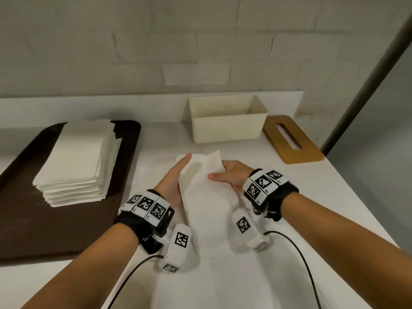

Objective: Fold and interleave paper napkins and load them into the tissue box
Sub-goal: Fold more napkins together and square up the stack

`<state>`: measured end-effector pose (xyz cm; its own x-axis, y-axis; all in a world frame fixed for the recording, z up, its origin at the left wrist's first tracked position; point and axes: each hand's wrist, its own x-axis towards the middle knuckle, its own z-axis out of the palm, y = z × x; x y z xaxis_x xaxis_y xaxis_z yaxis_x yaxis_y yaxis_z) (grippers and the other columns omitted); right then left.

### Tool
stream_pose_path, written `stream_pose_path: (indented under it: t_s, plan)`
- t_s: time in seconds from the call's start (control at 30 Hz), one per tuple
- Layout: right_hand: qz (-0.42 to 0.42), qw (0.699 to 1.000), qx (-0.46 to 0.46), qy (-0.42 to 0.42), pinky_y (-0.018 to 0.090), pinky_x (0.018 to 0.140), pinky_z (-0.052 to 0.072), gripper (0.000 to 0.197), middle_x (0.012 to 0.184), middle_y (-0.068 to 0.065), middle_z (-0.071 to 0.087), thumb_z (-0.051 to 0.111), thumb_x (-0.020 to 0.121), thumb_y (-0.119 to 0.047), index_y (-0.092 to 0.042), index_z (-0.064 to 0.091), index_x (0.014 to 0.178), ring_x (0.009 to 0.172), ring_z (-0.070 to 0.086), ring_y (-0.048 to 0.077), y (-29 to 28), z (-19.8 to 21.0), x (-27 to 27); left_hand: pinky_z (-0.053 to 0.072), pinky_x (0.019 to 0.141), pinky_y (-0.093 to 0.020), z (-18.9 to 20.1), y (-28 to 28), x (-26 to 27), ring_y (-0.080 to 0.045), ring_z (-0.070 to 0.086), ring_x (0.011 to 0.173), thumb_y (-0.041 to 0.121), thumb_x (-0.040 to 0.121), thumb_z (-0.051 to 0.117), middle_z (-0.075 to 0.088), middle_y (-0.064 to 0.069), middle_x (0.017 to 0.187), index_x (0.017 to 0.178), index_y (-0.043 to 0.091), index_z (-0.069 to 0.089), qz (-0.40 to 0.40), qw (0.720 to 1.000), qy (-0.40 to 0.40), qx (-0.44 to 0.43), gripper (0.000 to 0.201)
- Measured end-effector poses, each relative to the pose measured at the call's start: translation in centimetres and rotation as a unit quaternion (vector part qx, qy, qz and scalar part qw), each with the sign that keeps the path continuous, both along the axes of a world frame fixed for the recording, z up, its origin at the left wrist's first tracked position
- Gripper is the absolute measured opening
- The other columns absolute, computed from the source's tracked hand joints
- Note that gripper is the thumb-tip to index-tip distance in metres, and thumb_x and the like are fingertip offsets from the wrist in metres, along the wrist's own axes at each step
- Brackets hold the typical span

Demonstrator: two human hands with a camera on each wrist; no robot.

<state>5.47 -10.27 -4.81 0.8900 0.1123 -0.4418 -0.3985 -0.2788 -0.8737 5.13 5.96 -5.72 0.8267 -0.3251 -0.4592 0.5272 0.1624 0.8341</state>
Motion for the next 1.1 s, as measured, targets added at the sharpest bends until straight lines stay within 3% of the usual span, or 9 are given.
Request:
stream_pose_path:
  t_s: [0.13, 0.23, 0.4, 0.53, 0.63, 0.77, 0.87, 0.97, 1.1]
  plan:
    - [0.035, 0.999, 0.035, 0.017, 0.037, 0.098, 0.047, 0.019, 0.116, 0.017, 0.064, 0.066, 0.082, -0.007, -0.008, 0.065, 0.102, 0.102, 0.063, 0.028, 0.1, -0.5, 0.5, 0.049, 0.086, -0.031, 0.0, 0.2, -0.3, -0.027, 0.061, 0.108, 0.034, 0.094, 0.044, 0.06, -0.015, 0.126, 0.13, 0.007, 0.051, -0.01, 1.0, -0.012, 0.021, 0.046]
    - [0.052, 0.998, 0.032, 0.023, 0.041, 0.101, 0.046, 0.026, 0.119, 0.017, 0.064, 0.068, 0.081, -0.01, -0.007, 0.064, 0.107, 0.109, 0.062, 0.03, 0.1, -0.9, 0.9, 0.051, 0.08, -0.03, -0.3, 0.1, -0.1, -0.025, 0.062, 0.102, 0.024, 0.094, 0.047, 0.062, -0.014, 0.122, 0.131, 0.005, 0.049, 0.011, 0.999, -0.02, 0.026, 0.041]
    - [0.036, 0.995, -0.089, -0.034, 0.021, 0.061, 0.05, 0.028, 0.092, 0.006, 0.063, 0.073, 0.077, -0.018, -0.011, 0.056, 0.097, 0.08, 0.061, 0.02, 0.6, -1.0, 1.2, 0.049, 0.077, -0.034, -0.8, 0.0, 0.0, -0.03, 0.055, 0.103, 0.01, 0.097, 0.041, 0.055, -0.02, 0.127, 0.135, 0.003, 0.041, 0.044, 0.997, -0.012, 0.068, 0.039]
    - [0.041, 0.99, -0.133, -0.026, 0.044, 0.096, 0.048, 0.033, 0.112, 0.012, 0.064, 0.076, 0.072, -0.023, -0.01, 0.056, 0.095, 0.106, 0.061, 0.03, 0.9, -1.2, 1.6, 0.053, 0.064, -0.028, -0.9, 0.1, -0.1, -0.02, 0.062, 0.083, 0.012, 0.097, 0.042, 0.063, -0.009, 0.101, 0.131, 0.005, 0.045, 0.04, 0.997, -0.022, 0.065, 0.035]
    - [0.025, 0.993, -0.112, -0.029, 0.046, 0.095, 0.049, 0.025, 0.108, 0.014, 0.067, 0.077, 0.07, -0.018, -0.018, 0.053, 0.073, 0.104, 0.063, 0.033, 1.1, -1.3, 1.6, 0.057, 0.057, -0.021, -0.9, 0.0, -0.3, -0.016, 0.062, 0.079, 0.011, 0.096, 0.043, 0.063, -0.004, 0.092, 0.128, 0.006, 0.046, 0.034, 0.997, -0.034, 0.06, 0.032]
    - [0.028, 0.997, -0.078, -0.007, 0.047, 0.096, 0.049, 0.022, 0.107, 0.015, 0.066, 0.075, 0.073, -0.012, -0.018, 0.054, 0.074, 0.104, 0.063, 0.034, 0.9, -1.0, 1.6, 0.057, 0.061, -0.02, -0.7, -0.1, -0.5, -0.016, 0.063, 0.081, 0.011, 0.095, 0.045, 0.064, -0.005, 0.093, 0.125, 0.007, 0.048, 0.04, 0.997, -0.042, 0.054, 0.03]
    - [0.059, 0.997, -0.046, 0.002, 0.048, 0.099, 0.047, 0.01, 0.113, 0.023, 0.066, 0.07, 0.079, -0.011, -0.007, 0.065, 0.087, 0.108, 0.062, 0.038, 0.3, -0.5, 1.6, 0.058, 0.062, -0.021, -0.7, 0.0, -0.6, -0.014, 0.068, 0.077, 0.013, 0.094, 0.048, 0.067, -0.005, 0.096, 0.122, 0.008, 0.051, 0.04, 0.998, -0.04, 0.041, 0.028]
    - [0.058, 0.998, -0.033, -0.004, 0.044, 0.099, 0.047, 0.033, 0.117, 0.024, 0.064, 0.066, 0.083, -0.011, 0.006, 0.061, 0.11, 0.105, 0.063, 0.036, -0.4, 0.1, 1.8, 0.059, 0.063, -0.025, -0.8, 0.1, -0.7, -0.014, 0.068, 0.081, 0.015, 0.094, 0.049, 0.067, -0.003, 0.099, 0.12, 0.012, 0.052, 0.043, 0.998, -0.034, 0.037, 0.026]
    - [0.044, 0.998, -0.035, -0.011, 0.046, 0.1, 0.047, 0.035, 0.116, 0.025, 0.064, 0.066, 0.083, -0.013, 0.008, 0.061, 0.11, 0.107, 0.062, 0.038, -1.0, -0.1, 2.3, 0.06, 0.065, -0.029, -0.9, 0.0, -0.6, -0.019, 0.065, 0.09, 0.015, 0.093, 0.051, 0.065, -0.006, 0.107, 0.129, 0.009, 0.046, 0.056, 0.997, -0.024, 0.036, 0.037]
